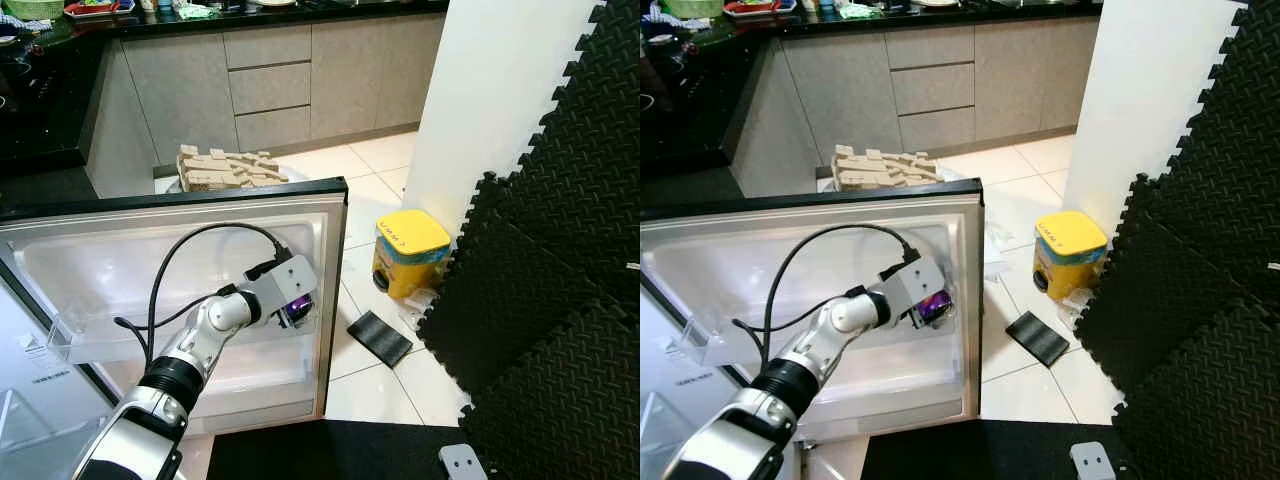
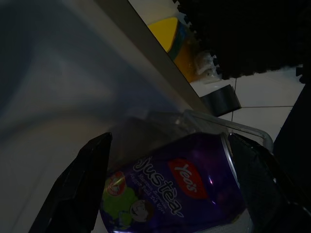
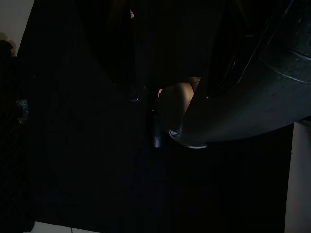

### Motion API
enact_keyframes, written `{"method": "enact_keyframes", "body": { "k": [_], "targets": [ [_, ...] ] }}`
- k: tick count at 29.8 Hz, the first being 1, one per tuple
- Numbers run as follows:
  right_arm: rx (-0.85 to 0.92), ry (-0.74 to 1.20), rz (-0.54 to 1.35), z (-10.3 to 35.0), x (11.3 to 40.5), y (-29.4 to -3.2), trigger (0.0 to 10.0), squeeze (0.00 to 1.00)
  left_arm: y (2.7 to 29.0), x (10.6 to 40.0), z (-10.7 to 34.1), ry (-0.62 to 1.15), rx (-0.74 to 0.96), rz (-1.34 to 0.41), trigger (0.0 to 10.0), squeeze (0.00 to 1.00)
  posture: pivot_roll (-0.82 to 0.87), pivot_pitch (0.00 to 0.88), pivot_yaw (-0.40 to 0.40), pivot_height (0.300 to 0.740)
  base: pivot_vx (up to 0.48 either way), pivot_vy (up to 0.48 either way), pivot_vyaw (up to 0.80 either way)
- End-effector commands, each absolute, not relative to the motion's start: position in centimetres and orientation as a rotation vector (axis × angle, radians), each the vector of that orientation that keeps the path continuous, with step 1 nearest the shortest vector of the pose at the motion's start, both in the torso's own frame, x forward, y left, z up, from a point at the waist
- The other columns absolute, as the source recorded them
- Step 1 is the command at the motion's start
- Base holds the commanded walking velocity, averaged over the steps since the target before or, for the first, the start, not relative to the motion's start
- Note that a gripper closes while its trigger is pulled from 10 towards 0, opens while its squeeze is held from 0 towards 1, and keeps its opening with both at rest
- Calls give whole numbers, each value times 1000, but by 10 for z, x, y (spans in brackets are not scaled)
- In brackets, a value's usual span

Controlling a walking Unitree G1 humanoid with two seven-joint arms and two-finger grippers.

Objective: Restocking fridge

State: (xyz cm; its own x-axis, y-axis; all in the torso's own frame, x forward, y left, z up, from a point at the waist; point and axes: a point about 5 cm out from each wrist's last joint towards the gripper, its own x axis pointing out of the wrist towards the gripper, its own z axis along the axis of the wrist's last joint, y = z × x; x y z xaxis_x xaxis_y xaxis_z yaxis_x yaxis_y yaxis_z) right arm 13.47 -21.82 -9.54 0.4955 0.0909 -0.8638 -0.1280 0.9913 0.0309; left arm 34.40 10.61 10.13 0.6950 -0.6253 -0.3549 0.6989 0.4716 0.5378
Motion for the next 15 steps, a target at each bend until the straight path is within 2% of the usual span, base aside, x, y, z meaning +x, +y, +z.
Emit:
{"method": "enact_keyframes", "body": {
  "k": [1,15],
  "targets": [
    [-34,1036,123,-95,135,-219,10000,0,114,346,101,136,751,-803,10000,0,-70,0,23,740,0,0,0],
    [-38,1034,123,-95,136,-220,10000,0,112,348,100,149,826,-818,10000,0,-72,0,22,740,0,0,0]
  ]
}}
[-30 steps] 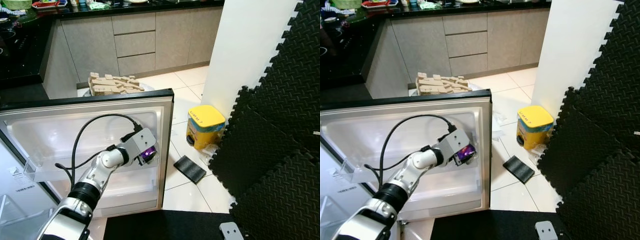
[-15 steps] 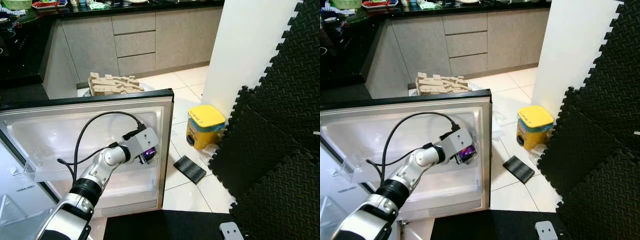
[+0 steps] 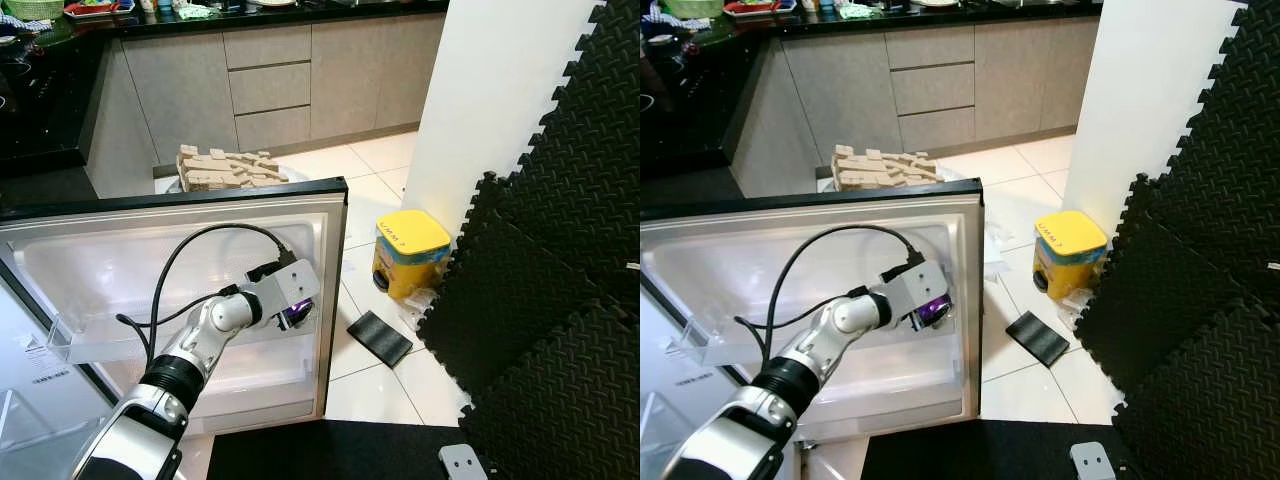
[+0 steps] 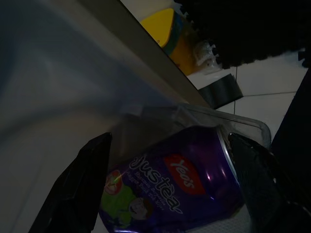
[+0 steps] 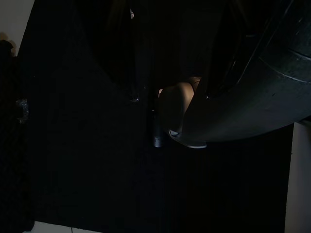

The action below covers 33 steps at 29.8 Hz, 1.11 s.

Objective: Restocking fridge

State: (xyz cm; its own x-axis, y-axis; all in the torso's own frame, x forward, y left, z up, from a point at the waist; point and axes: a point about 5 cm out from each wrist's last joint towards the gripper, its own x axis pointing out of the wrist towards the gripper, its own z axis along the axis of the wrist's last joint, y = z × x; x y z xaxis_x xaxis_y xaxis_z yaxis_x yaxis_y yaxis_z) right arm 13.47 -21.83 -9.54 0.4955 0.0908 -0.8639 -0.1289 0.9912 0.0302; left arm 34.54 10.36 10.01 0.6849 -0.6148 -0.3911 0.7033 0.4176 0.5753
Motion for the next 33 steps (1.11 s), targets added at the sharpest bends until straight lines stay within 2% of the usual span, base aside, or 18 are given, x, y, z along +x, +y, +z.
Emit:
{"method": "enact_keyframes", "body": {
  "k": [1,12,33],
  "targets": [
    [-39,1035,123,-95,136,-220,10000,0,111,348,100,148,830,-818,10000,0,-72,0,22,740,0,0,0],
    [-40,1036,120,-95,135,-221,10000,0,105,350,101,145,878,-819,10000,0,-76,0,23,740,0,0,0],
    [-38,1028,126,-94,137,-219,10000,0,110,354,103,149,963,-769,10000,0,-74,0,23,740,0,0,0]
  ]
}}
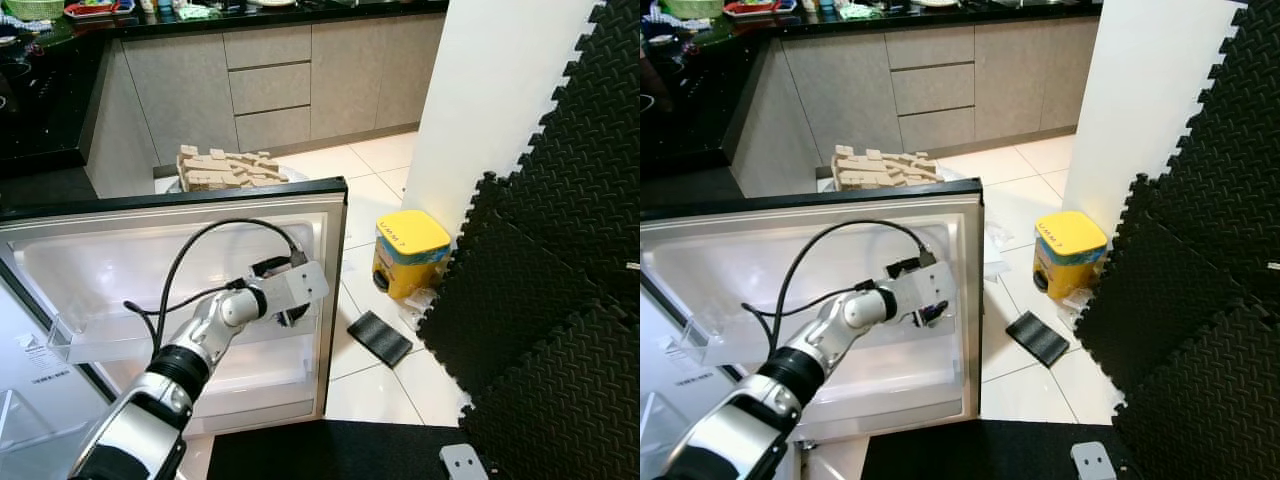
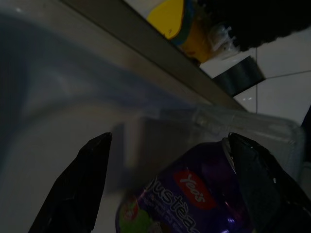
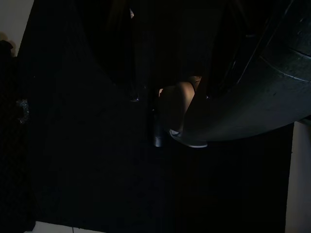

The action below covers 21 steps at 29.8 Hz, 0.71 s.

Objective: Restocking fridge

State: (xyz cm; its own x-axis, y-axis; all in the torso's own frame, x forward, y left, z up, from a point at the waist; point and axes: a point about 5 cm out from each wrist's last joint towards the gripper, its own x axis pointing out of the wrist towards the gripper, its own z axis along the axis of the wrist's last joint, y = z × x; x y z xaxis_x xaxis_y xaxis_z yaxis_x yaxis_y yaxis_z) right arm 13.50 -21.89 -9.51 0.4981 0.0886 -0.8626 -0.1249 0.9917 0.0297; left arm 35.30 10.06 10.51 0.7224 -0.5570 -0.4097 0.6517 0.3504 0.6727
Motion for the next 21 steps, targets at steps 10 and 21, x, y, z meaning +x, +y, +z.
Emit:
{"method": "enact_keyframes", "body": {
  "k": [10,21],
  "targets": [
    [-39,1033,130,-95,136,-219,10000,0,119,356,99,173,1022,-725,10000,0,-74,0,23,740,0,0,0],
    [-42,1032,134,-95,136,-218,10000,0,122,357,97,204,1059,-714,10000,0,-74,0,22,740,0,0,0]
  ]
}}
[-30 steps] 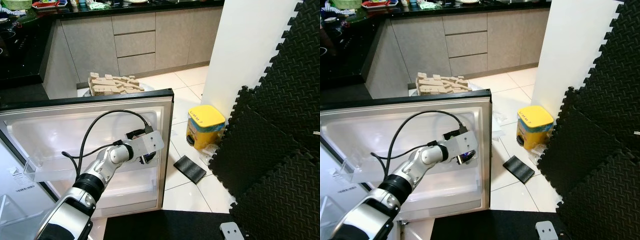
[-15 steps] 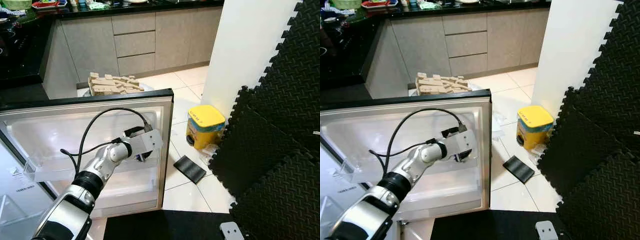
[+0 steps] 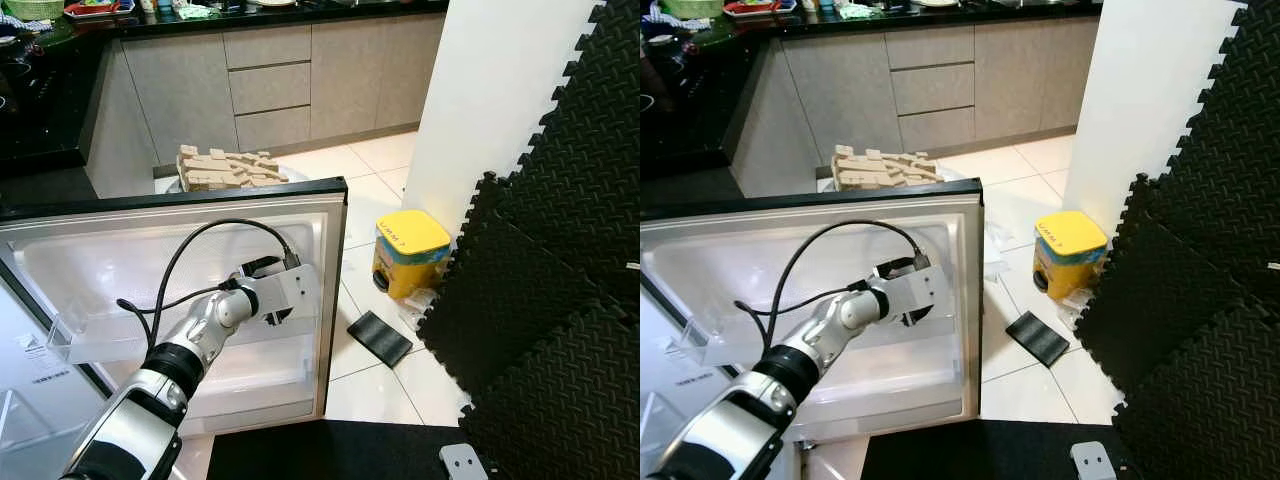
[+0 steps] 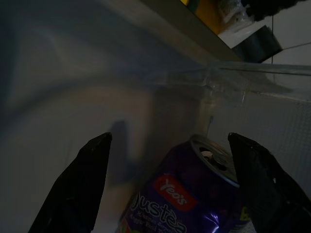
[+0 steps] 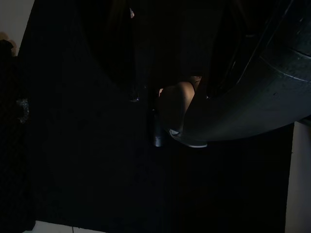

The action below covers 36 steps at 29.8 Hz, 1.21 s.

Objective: Restocking fridge

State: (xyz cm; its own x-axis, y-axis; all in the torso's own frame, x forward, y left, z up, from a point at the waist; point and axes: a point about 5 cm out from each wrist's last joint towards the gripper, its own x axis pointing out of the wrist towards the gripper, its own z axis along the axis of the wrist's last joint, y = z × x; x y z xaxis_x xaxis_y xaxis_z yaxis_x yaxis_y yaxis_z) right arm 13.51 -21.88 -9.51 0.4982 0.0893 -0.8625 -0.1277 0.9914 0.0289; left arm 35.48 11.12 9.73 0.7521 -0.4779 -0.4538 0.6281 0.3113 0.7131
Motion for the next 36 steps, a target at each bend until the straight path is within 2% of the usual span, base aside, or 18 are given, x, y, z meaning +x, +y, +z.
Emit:
{"method": "enact_keyframes", "body": {
  "k": [1,14,17,19,23,30,36],
  "targets": [
    [-42,1032,134,-95,136,-218,10000,0,122,357,97,204,1059,-714,10000,0,-74,0,22,740,0,0,0],
    [-44,1034,135,-95,136,-218,10000,0,129,359,97,279,1017,-677,10000,0,-73,0,22,740,0,0,0],
    [-46,1035,137,-95,136,-218,10000,0,131,361,100,310,928,-641,10000,0,-70,0,19,740,0,0,0],
    [-49,1035,140,-95,136,-218,10000,0,130,363,105,329,787,-622,10000,0,-70,0,18,740,0,0,0],
    [-51,1035,140,-95,136,-218,10000,0,128,363,109,334,732,-624,10000,0,-71,0,19,740,0,0,0],
    [-50,1034,138,-95,136,-218,10000,0,127,364,114,313,777,-644,10000,0,-74,0,20,740,0,0,0],
    [-47,1036,135,-95,136,-218,10000,0,128,363,122,254,890,-722,10000,0,-75,0,23,740,0,0,0]
  ]
}}
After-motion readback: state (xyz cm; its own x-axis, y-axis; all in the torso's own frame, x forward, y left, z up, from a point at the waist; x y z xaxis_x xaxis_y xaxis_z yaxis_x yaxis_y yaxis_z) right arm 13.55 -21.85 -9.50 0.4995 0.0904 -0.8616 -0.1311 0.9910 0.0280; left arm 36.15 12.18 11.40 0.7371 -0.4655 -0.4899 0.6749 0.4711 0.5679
